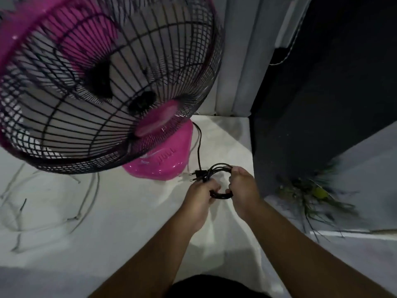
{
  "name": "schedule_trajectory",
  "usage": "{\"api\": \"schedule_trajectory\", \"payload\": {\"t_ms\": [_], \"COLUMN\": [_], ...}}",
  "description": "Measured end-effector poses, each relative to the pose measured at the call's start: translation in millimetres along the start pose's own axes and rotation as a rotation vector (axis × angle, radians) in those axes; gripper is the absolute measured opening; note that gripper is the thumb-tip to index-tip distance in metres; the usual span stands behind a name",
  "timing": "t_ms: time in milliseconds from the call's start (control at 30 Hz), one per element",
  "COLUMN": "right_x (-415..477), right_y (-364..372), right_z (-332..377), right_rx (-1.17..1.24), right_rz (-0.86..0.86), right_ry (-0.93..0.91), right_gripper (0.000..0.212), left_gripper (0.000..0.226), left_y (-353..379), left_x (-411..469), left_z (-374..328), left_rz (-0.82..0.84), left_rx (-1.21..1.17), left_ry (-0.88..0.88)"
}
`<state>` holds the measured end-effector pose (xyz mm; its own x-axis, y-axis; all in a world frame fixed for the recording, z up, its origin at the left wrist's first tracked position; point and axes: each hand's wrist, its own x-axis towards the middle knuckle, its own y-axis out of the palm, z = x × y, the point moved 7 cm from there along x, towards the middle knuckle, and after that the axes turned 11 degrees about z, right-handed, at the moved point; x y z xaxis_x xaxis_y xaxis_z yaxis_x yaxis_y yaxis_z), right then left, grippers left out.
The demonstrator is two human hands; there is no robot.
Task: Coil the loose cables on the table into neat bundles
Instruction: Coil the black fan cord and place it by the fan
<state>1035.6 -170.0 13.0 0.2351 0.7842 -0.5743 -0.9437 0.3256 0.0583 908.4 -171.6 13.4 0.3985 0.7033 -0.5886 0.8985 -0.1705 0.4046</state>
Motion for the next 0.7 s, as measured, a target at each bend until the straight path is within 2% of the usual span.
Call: {"api": "schedule_trajectory", "payload": {"t_ms": [100, 133, 200, 300, 400, 500, 700], "right_x": [17, 21, 28, 38, 39, 40, 40], "right_y": [-11, -11, -8, -4, -4, -3, 7], "right_z": [12, 15, 20, 24, 24, 22, 9], "right_rx": [-0.227, -0.277, -0.365, -0.411, -0.395, -0.305, 0.041], "right_rz": [0.079, 0.116, 0.191, 0.231, 0.191, 0.173, 0.323], "right_ry": [-0.035, -0.038, -0.034, -0.029, -0.035, -0.024, 0.046], "right_gripper": [0.034, 0.034, 0.035, 0.035, 0.036, 0.031, 0.022], "left_gripper": [0.023, 0.030, 0.042, 0.048, 0.042, 0.039, 0.030], "left_y": [-7, -13, -23, -35, -43, -50, -55], "left_x": [8, 10, 14, 21, 22, 26, 35], "left_z": [-4, -6, -10, -16, -21, -19, -17], "left_rz": [0.097, 0.093, 0.063, -0.018, -0.062, -0.026, 0.094], "left_rx": [-0.260, -0.315, -0.302, -0.220, -0.014, 0.148, -0.233], "left_ry": [-0.009, -0.041, -0.105, -0.126, -0.140, -0.148, -0.028]}}
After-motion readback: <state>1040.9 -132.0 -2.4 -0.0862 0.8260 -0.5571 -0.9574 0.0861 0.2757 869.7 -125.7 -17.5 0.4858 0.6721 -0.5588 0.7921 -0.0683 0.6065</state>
